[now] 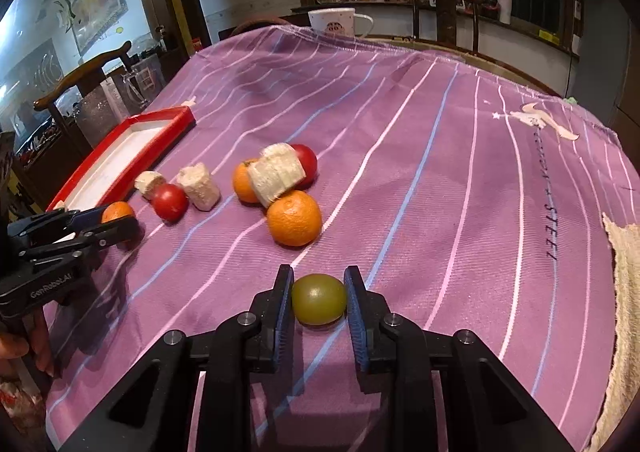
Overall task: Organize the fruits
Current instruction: 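Grasp a tangerine with the left tool while the right tool grasps the green grape, then release the tangerine into the tray with the left tool while the right tool drops the grape there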
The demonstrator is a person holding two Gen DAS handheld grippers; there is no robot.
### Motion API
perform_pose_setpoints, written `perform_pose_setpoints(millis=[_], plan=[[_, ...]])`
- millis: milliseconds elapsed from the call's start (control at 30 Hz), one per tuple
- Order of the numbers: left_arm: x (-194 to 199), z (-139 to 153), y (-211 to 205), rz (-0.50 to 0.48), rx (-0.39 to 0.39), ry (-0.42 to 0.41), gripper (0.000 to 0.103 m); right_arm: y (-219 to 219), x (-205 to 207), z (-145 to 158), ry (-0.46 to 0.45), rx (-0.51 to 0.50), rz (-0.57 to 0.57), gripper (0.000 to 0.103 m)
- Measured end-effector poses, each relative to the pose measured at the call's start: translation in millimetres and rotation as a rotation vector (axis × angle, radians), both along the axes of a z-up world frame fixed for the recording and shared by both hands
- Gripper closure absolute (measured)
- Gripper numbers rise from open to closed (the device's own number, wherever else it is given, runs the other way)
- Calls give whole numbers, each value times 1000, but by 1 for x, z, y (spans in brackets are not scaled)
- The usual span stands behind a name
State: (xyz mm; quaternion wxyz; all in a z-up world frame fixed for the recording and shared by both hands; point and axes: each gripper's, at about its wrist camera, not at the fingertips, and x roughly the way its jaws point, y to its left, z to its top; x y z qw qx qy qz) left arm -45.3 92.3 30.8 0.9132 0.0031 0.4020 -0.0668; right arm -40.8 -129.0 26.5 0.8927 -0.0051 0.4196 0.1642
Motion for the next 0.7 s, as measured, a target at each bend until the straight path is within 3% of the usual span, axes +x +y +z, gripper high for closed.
perform_pose_setpoints(millis=[200, 267, 467, 700], plan=[[-35, 17, 43, 90, -120, -39, 69, 16, -18, 21, -34, -2, 27, 75], [-45, 25, 59, 131, -118, -68, 69, 29, -23, 29, -41, 2, 53, 75], [-65, 37, 114, 254, -136, -117, 69, 96, -29, 48, -49, 29, 181, 75], [-49, 17, 169, 348, -141, -47, 69, 199, -22, 50, -47, 33, 344, 75]])
